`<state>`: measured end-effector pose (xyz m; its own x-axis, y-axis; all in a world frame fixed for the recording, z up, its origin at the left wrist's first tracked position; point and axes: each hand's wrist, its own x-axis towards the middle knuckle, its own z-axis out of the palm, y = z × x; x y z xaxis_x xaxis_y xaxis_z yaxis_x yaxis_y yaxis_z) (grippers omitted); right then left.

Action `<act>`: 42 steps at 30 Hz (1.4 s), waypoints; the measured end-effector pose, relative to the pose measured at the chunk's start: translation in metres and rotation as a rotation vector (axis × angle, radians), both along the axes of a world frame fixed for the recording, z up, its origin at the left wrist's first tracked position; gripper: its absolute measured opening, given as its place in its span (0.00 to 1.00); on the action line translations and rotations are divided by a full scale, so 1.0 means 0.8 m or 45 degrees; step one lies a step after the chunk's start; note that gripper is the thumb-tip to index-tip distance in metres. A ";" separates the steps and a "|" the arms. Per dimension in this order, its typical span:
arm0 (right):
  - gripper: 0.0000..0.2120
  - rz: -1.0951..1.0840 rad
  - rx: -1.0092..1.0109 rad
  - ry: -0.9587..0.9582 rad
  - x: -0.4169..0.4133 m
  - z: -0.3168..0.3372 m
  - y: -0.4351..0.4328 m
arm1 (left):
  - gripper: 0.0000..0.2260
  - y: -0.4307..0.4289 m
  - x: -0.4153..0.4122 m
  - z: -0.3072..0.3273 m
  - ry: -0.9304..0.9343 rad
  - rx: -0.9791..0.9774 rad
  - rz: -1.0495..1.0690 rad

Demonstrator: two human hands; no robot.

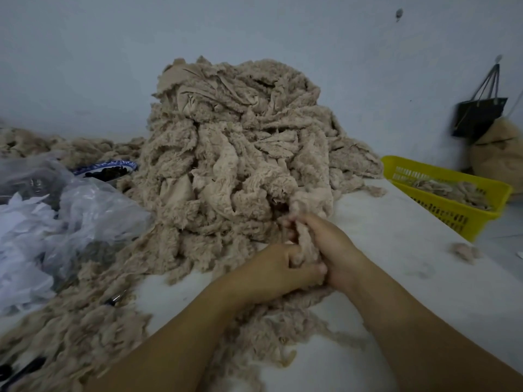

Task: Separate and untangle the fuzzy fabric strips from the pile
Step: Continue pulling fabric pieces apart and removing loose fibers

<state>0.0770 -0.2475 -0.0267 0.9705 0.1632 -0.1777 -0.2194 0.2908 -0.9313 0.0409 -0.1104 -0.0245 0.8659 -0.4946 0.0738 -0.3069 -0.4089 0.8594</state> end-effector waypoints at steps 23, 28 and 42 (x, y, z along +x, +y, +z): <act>0.14 0.367 -1.020 -0.600 -0.017 -0.014 0.021 | 0.25 0.036 0.030 0.020 0.597 -1.754 0.163; 0.09 0.051 -1.282 -0.596 -0.004 -0.009 0.005 | 0.20 0.060 0.045 0.017 0.623 -2.073 0.360; 0.16 -0.462 -1.017 -0.672 0.008 -0.004 -0.025 | 0.14 0.034 0.038 -0.002 -0.202 -0.442 0.771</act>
<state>0.0833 -0.2675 -0.0296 0.9237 -0.1345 0.3587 0.2528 -0.4896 -0.8345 0.0709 -0.0835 -0.0263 0.9468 0.1442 0.2878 -0.2447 -0.2582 0.9346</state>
